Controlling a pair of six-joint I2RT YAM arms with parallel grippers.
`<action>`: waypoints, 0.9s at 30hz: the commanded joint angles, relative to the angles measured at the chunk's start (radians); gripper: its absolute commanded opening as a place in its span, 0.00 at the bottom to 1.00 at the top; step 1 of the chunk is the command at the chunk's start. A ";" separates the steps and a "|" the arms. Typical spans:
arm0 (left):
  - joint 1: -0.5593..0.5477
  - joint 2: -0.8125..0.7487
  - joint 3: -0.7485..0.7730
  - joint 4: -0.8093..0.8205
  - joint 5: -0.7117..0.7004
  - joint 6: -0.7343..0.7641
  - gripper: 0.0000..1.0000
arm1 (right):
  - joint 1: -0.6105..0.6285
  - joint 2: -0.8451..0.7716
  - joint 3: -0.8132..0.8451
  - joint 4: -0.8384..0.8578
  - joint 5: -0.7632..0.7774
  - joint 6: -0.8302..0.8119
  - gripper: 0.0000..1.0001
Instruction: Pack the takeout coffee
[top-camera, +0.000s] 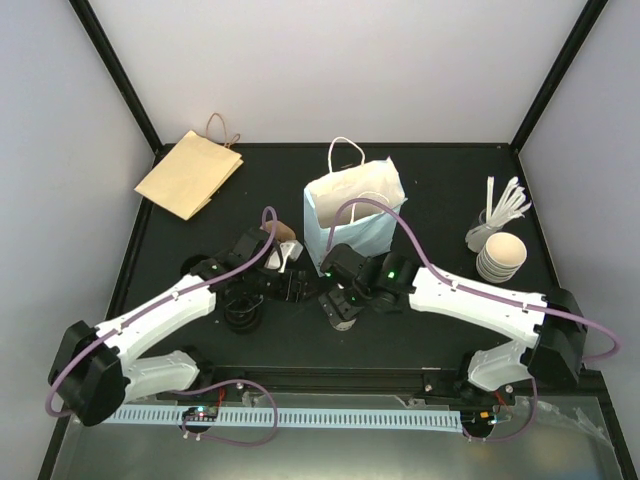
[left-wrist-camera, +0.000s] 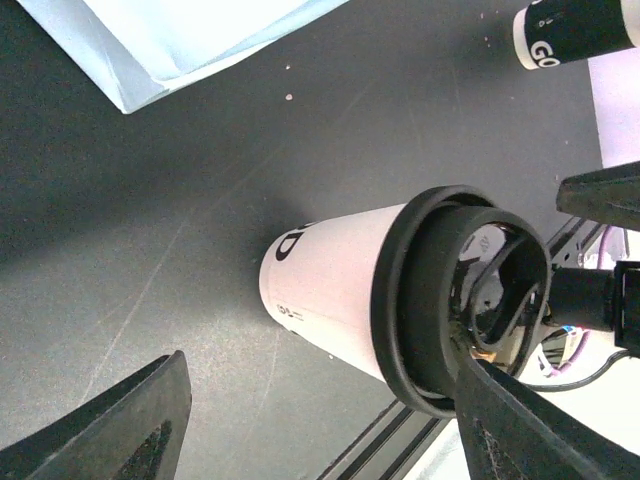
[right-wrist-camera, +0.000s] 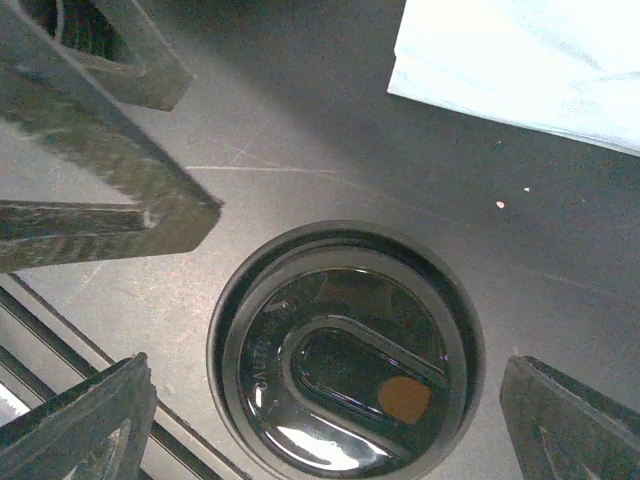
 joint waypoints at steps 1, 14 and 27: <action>0.014 0.031 -0.023 0.071 0.038 -0.034 0.72 | 0.021 0.034 0.043 -0.033 0.064 0.017 0.96; 0.018 0.066 -0.064 0.141 0.077 -0.062 0.65 | 0.023 0.089 0.048 -0.039 0.056 0.002 0.89; 0.017 0.077 -0.082 0.155 0.091 -0.065 0.64 | 0.026 0.122 0.051 -0.054 0.048 -0.014 0.83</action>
